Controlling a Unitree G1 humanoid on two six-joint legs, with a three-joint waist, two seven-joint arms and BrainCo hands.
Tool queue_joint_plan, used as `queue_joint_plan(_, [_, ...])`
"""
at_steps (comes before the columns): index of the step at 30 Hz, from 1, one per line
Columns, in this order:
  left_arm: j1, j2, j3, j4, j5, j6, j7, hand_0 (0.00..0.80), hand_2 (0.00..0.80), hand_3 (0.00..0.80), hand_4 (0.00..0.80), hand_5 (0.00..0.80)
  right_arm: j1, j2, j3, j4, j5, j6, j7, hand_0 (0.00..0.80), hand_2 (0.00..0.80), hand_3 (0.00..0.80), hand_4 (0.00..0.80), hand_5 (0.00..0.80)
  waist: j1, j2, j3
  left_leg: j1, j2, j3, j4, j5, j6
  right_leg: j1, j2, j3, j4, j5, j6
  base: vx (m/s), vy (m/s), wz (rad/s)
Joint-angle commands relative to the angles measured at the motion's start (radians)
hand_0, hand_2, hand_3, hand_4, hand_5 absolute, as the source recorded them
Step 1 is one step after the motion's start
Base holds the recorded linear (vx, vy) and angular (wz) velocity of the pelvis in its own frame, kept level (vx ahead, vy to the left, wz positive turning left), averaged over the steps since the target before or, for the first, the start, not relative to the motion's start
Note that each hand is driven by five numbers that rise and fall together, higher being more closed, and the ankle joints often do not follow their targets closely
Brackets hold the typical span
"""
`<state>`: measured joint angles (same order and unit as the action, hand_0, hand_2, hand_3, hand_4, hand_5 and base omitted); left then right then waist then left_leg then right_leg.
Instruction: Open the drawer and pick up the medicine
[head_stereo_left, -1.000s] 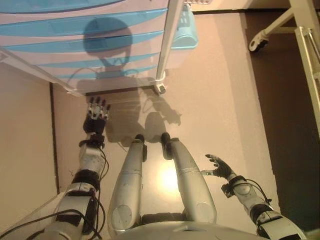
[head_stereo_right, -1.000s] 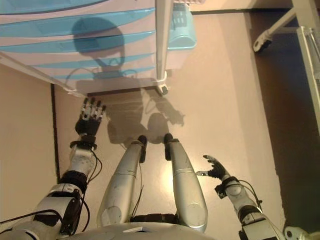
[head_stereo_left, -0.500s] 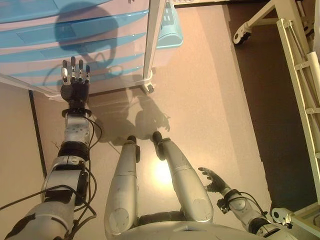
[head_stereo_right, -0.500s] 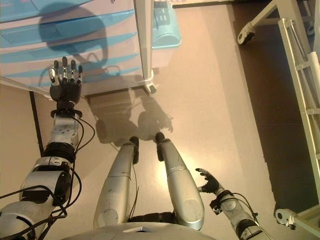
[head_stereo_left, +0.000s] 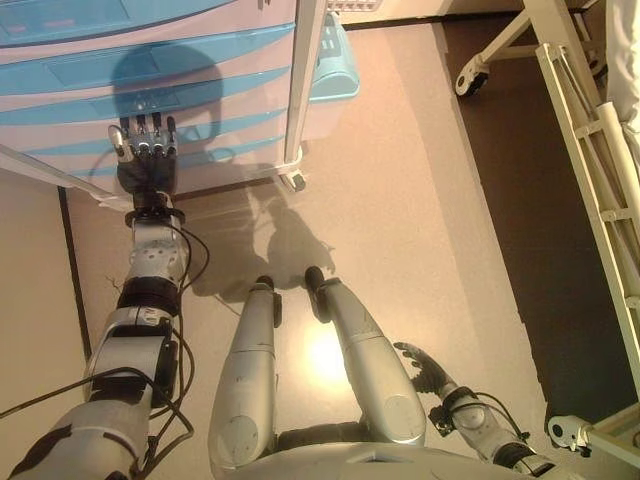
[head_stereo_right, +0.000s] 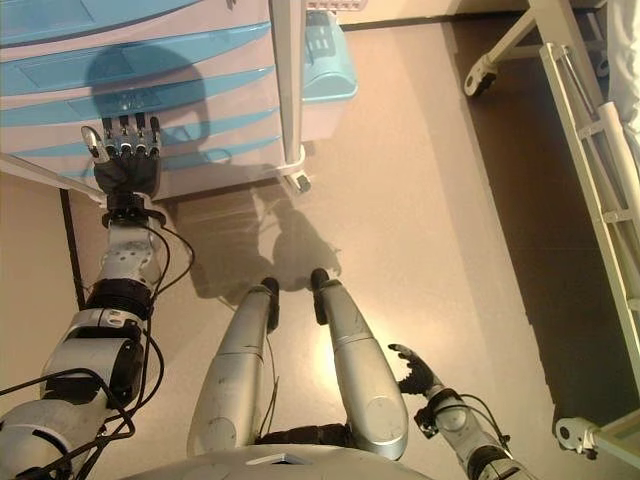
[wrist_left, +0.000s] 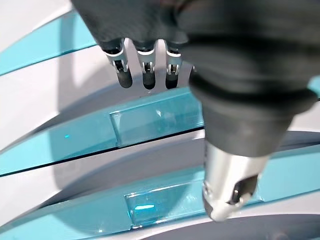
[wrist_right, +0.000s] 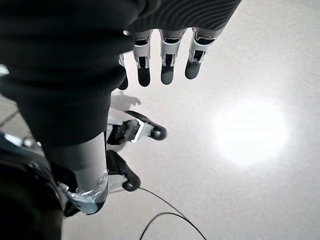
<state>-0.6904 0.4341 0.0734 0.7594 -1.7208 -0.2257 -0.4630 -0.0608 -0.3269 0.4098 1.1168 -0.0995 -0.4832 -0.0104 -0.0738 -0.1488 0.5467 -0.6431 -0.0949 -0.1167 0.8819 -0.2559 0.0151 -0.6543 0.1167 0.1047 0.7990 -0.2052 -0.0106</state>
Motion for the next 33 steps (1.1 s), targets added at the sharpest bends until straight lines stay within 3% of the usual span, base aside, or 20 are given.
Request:
queue_joint_plan(1, [-0.229,0.159,-0.070,-0.380,0.062,-0.134,-0.312,0.000,0.000,0.000,0.000,0.000,0.041,0.000,0.048,-0.012,-0.008,0.007,0.021,0.000,0.000,0.000,0.000,0.000,0.006,-0.023,-0.064,0.091,-0.074,0.061,-0.086,-0.054,0.120,0.127,-0.009,0.008,-0.211,0.134,-0.002,0.016,0.036,0.04])
queue_joint_plan(7, [-0.249,0.170,-0.113,-0.481,0.055,-0.205,-0.392,0.000,0.000,0.000,0.000,0.000,0.031,-0.023,0.047,-0.002,-0.018,0.028,0.041,0.000,0.000,0.000,0.000,0.000,0.012,0.004,-0.089,0.168,-0.081,0.047,-0.182,-0.026,0.112,0.190,-0.026,0.017,-0.272,0.131,0.002,0.021,0.042,0.03])
queue_joint_plan(8, [-0.252,0.172,-0.123,-0.494,0.065,-0.219,-0.399,0.442,0.442,0.442,0.442,0.442,0.027,-0.030,0.045,0.000,-0.022,0.032,0.044,0.000,0.000,0.000,0.000,0.000,0.012,0.012,-0.094,0.183,-0.083,0.045,-0.198,-0.023,0.111,0.203,-0.030,0.019,-0.282,0.129,0.003,0.009,0.068,0.00])
queue_joint_plan(10, [-0.249,0.171,-0.134,-0.516,0.052,-0.247,-0.436,0.800,0.800,0.800,0.800,0.800,0.019,-0.040,0.042,0.006,-0.034,0.037,0.046,0.000,0.000,0.000,0.000,0.000,0.013,0.025,-0.103,0.204,-0.085,0.042,-0.227,-0.013,0.108,0.220,-0.038,0.020,-0.299,0.127,0.002,-0.004,0.085,0.00])
queue_joint_plan(19, [-0.164,0.143,-0.139,-0.549,-0.094,-0.195,-0.572,0.800,0.800,0.800,0.800,0.800,-0.028,-0.081,0.028,0.023,-0.101,0.030,0.053,0.000,0.000,0.000,0.000,0.000,0.020,0.086,-0.137,0.304,-0.072,0.027,-0.396,0.059,0.086,0.284,-0.067,0.014,-0.358,0.109,0.000,-0.042,0.078,0.00])
queue_joint_plan(26, [0.102,-0.008,-0.089,-0.527,-0.172,-0.084,-0.640,0.800,0.800,0.800,0.800,0.800,-0.052,-0.077,-0.005,0.000,-0.147,0.046,0.062,0.000,0.000,0.000,0.000,0.000,0.050,0.107,-0.152,0.375,-0.052,0.001,-0.448,0.076,0.064,0.363,-0.087,-0.037,-0.381,0.079,-0.009,-0.049,-0.050,0.03])
queue_joint_plan(30, [0.332,-0.145,-0.047,-0.457,-0.110,0.037,-0.680,0.800,0.800,0.800,0.800,0.800,-0.039,-0.065,-0.055,-0.015,-0.213,0.049,0.061,0.000,0.000,0.000,0.000,0.000,0.089,0.116,-0.163,0.419,-0.042,-0.026,-0.487,0.093,0.046,0.422,-0.100,-0.084,-0.409,0.070,-0.012,-0.063,-0.139,0.19])
queue_joint_plan(33, [0.495,-0.227,0.006,-0.287,-0.033,0.197,-0.759,0.800,0.800,0.800,0.800,0.800,-0.036,-0.071,-0.119,-0.036,-0.210,0.062,0.080,0.000,0.000,0.000,0.000,0.000,0.117,0.127,-0.173,0.454,-0.029,-0.038,-0.525,0.113,0.030,0.468,-0.110,-0.130,-0.433,0.062,-0.018,-0.082,-0.120,0.35])
